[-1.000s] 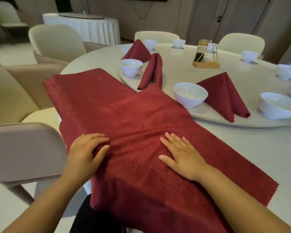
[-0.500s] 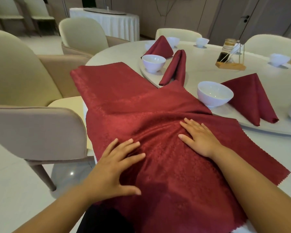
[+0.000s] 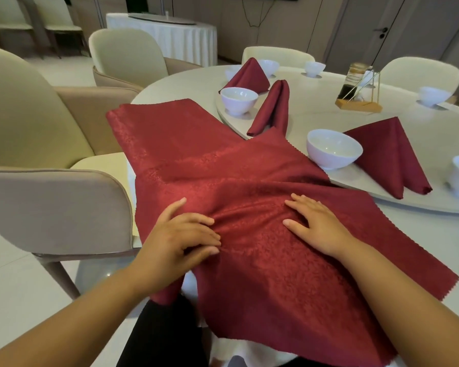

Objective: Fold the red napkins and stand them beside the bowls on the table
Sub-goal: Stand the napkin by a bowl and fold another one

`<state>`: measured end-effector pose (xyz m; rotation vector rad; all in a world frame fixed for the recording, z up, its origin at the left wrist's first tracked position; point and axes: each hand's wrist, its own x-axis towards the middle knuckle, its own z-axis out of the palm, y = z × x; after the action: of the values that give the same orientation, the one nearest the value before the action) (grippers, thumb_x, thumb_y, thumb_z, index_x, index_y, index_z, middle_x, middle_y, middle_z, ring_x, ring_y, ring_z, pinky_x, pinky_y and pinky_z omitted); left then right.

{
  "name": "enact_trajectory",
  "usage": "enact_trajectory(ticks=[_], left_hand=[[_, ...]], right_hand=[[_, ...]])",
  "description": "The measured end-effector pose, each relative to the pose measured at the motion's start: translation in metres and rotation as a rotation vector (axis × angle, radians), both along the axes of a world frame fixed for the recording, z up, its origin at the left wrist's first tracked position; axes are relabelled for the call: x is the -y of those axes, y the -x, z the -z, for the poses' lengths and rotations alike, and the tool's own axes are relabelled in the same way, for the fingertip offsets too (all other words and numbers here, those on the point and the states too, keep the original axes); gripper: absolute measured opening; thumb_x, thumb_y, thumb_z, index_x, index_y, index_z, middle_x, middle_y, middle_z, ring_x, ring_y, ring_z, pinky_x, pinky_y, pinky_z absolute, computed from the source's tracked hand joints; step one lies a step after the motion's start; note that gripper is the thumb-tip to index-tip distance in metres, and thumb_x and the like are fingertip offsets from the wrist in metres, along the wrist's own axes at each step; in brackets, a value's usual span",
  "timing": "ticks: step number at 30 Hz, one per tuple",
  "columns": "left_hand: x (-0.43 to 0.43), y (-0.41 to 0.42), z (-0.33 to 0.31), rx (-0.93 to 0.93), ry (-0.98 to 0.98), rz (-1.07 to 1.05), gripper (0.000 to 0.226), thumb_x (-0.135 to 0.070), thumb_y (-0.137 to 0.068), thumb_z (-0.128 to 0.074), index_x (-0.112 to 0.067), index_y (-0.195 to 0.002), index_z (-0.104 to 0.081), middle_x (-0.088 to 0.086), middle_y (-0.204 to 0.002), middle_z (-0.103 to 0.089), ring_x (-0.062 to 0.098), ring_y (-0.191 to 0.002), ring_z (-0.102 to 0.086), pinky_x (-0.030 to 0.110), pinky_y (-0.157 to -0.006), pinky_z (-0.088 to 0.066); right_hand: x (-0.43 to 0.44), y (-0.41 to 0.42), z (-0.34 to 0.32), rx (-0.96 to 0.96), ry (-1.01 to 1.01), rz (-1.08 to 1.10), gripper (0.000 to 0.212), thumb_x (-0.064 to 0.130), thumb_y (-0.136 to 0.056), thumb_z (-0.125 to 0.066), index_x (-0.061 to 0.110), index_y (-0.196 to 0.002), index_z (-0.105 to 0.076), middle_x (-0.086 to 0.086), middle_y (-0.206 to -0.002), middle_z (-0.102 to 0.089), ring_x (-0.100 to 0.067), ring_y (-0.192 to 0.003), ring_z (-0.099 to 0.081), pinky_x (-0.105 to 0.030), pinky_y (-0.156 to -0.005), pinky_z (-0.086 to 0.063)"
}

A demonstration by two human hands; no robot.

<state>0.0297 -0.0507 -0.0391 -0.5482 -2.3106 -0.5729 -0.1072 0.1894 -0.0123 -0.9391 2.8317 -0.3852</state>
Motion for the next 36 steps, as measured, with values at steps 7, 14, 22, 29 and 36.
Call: enact_trajectory(ticks=[7, 14, 22, 29, 36], left_hand=[[-0.004, 0.071, -0.058, 0.459, -0.188, -0.212, 0.013, -0.033, -0.081, -0.064, -0.023, -0.083, -0.071, -0.008, -0.083, -0.068, 0.015, -0.087, -0.063, 0.031, -0.081, -0.047], [-0.008, 0.121, -0.029, 0.561, -0.095, -0.308, 0.011, -0.02, -0.082, -0.066, -0.015, -0.09, -0.072, 0.004, -0.102, -0.066, 0.023, -0.102, -0.056, 0.031, -0.09, -0.039], [-0.005, 0.114, -0.027, 0.468, -0.223, -0.169, 0.035, -0.017, -0.074, -0.074, -0.037, -0.064, -0.047, -0.021, -0.078, -0.049, 0.011, -0.085, -0.049, 0.036, -0.092, -0.038], [0.004, 0.061, -0.048, 0.496, -0.243, 0.11, 0.036, -0.078, -0.065, -0.047, -0.058, -0.093, -0.058, -0.047, -0.116, -0.043, -0.018, -0.109, -0.042, -0.001, -0.091, -0.025], [0.023, 0.007, -0.04, 0.646, -0.22, 0.198, 0.068, -0.092, -0.054, -0.045, -0.067, -0.117, -0.039, -0.035, -0.138, -0.029, -0.007, -0.13, -0.032, 0.017, -0.107, -0.025]], right_hand=[[-0.019, -0.018, -0.029, -0.121, 0.525, 0.096, 0.037, 0.019, -0.087, -0.061, 0.02, -0.123, -0.053, 0.014, -0.121, -0.05, -0.002, -0.116, -0.041, -0.001, -0.091, -0.022], [-0.013, -0.062, -0.024, -0.415, 0.414, -0.384, 0.037, 0.053, -0.089, -0.041, 0.027, -0.112, -0.051, 0.008, -0.116, -0.063, -0.006, -0.115, -0.047, -0.02, -0.104, -0.031], [0.01, -0.067, 0.016, -0.265, 0.198, -0.513, 0.047, 0.06, -0.074, -0.043, 0.03, -0.099, -0.068, 0.01, -0.109, -0.067, -0.007, -0.103, -0.06, -0.023, -0.082, -0.05], [0.014, -0.061, 0.007, -0.161, 0.407, -0.413, 0.023, 0.035, -0.076, -0.054, 0.024, -0.077, -0.074, 0.015, -0.085, -0.071, -0.001, -0.081, -0.063, -0.015, -0.067, -0.05], [0.008, -0.048, -0.026, 0.122, 0.783, -0.077, 0.018, 0.039, -0.074, -0.056, 0.031, -0.059, -0.06, 0.022, -0.061, -0.058, 0.01, -0.059, -0.05, -0.006, -0.061, -0.037]])
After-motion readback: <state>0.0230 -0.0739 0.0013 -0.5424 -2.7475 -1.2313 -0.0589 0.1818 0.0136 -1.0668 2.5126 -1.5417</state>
